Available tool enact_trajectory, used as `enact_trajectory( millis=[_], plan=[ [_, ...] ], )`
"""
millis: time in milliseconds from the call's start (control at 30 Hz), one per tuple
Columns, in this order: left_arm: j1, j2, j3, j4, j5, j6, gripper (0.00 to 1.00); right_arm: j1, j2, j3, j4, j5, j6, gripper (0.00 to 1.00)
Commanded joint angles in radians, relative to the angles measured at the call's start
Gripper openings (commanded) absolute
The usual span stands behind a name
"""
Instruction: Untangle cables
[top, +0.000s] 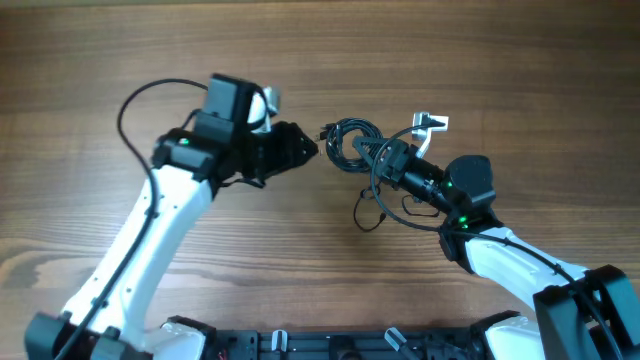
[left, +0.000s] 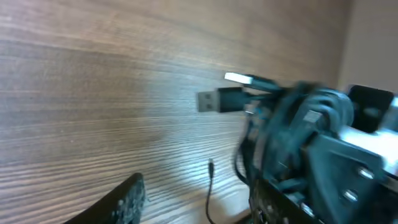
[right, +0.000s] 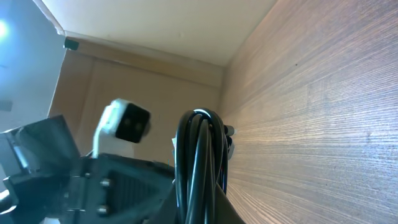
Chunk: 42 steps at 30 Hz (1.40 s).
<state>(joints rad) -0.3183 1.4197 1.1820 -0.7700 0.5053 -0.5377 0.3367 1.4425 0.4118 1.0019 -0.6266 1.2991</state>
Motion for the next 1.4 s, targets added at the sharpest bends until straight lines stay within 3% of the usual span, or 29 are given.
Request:
enact_trajectory(
  millis=[0, 233, 433, 567, 667, 800, 867, 933, 1167, 1367],
  plan=[
    [-0.005, -0.042, -0.007, 0.002, 0.078, 0.063, 0.54, -0.003, -0.004, 0.007, 0.008, 0.014, 0.014, 0.11],
    [-0.108, -0.011, -0.008, 0.026, 0.077, 0.059, 0.50, -0.003, -0.004, 0.007, 0.011, 0.009, 0.039, 0.11],
    [-0.117, 0.095, -0.008, 0.033, 0.043, 0.003, 0.27, -0.003, -0.004, 0.007, 0.011, -0.014, 0.039, 0.11],
    [-0.119, 0.106, -0.008, 0.042, 0.025, -0.002, 0.34, -0.003, -0.004, 0.007, 0.012, -0.018, 0.039, 0.11],
    [-0.120, 0.107, -0.008, 0.086, 0.025, -0.003, 0.48, -0.003, -0.004, 0.007, 0.014, -0.025, 0.040, 0.10],
    [-0.150, 0.139, -0.008, 0.135, 0.025, -0.029, 0.50, -0.003, -0.004, 0.007, 0.056, -0.025, 0.048, 0.11],
    [-0.157, 0.159, -0.008, 0.163, 0.025, -0.048, 0.43, -0.003, -0.004, 0.007, 0.056, -0.027, 0.048, 0.11],
    [-0.158, 0.188, -0.008, 0.172, 0.025, -0.051, 0.06, -0.003, -0.004, 0.007, 0.056, -0.032, 0.066, 0.11],
    [-0.027, 0.150, -0.008, 0.167, 0.003, -0.043, 0.04, -0.003, -0.004, 0.007, 0.051, -0.016, 0.008, 0.18],
    [0.054, 0.024, -0.008, 0.168, 0.003, -0.042, 0.04, -0.003, -0.004, 0.007, -0.046, 0.000, -0.122, 0.41]
  ],
)
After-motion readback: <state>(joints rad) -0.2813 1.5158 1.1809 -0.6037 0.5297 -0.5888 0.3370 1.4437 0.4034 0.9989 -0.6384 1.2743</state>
